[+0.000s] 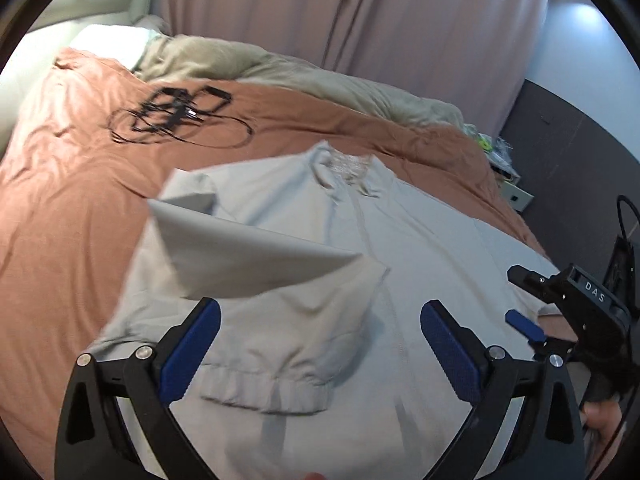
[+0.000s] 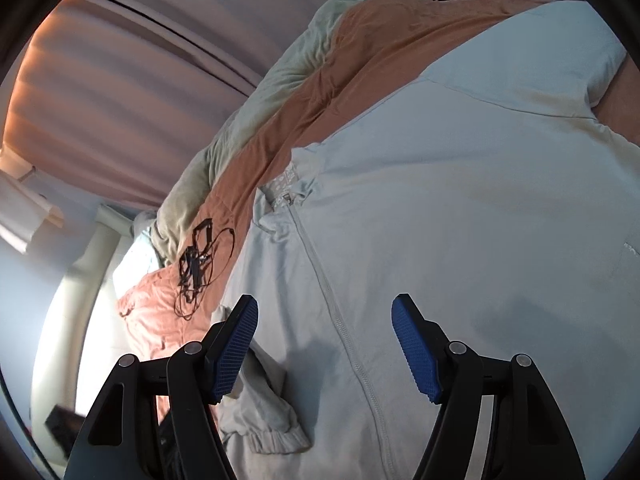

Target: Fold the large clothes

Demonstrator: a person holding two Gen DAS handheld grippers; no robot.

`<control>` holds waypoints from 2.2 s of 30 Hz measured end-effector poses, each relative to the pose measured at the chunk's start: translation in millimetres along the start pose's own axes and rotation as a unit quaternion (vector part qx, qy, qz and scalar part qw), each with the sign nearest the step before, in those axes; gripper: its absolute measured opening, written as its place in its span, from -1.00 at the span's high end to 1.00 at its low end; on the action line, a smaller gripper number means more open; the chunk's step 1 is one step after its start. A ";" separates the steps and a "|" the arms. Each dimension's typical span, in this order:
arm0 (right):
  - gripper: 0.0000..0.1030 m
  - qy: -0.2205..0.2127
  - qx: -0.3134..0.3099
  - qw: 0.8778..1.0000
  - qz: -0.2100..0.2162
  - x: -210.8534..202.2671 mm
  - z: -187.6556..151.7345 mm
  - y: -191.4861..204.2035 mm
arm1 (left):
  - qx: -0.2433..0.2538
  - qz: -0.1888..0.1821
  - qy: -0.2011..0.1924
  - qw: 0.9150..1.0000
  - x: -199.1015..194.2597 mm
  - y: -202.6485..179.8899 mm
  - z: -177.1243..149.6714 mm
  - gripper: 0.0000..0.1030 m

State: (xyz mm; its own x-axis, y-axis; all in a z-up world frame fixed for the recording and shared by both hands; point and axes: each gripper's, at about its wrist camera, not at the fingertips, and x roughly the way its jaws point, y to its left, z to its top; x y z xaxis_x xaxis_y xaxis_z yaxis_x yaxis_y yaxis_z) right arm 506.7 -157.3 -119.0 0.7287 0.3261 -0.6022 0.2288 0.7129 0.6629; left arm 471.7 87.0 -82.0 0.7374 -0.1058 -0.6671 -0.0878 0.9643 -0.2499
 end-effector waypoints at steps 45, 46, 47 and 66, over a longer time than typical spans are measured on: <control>0.80 0.179 -0.394 0.900 -0.042 117.4 -147.6 112.8 | -0.147 0.099 0.008 0.984 -13.7 197.6 -42.3 0.02; 0.80 0.169 -0.378 0.910 -0.031 106.5 -133.3 108.4 | -0.143 0.099 0.009 0.985 -12.4 194.5 -42.3 0.02; 0.80 0.161 -0.364 0.917 -0.023 99.0 -123.3 106.3 | -0.139 0.099 0.009 0.985 -11.3 191.9 -42.0 0.02; -0.30 -0.001 -0.110 0.993 -0.048 15.8 26.1 -9.6 | -0.092 0.116 0.031 0.988 10.5 154.2 -42.0 0.02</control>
State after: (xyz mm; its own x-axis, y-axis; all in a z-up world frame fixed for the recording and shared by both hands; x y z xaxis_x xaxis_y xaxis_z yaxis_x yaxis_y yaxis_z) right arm 532.9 -175.2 -123.3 0.7123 0.2486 -0.6564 0.1515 0.8586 0.4897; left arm 437.8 224.4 -157.0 0.6413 0.0935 -0.7615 -0.3747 0.9043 -0.2045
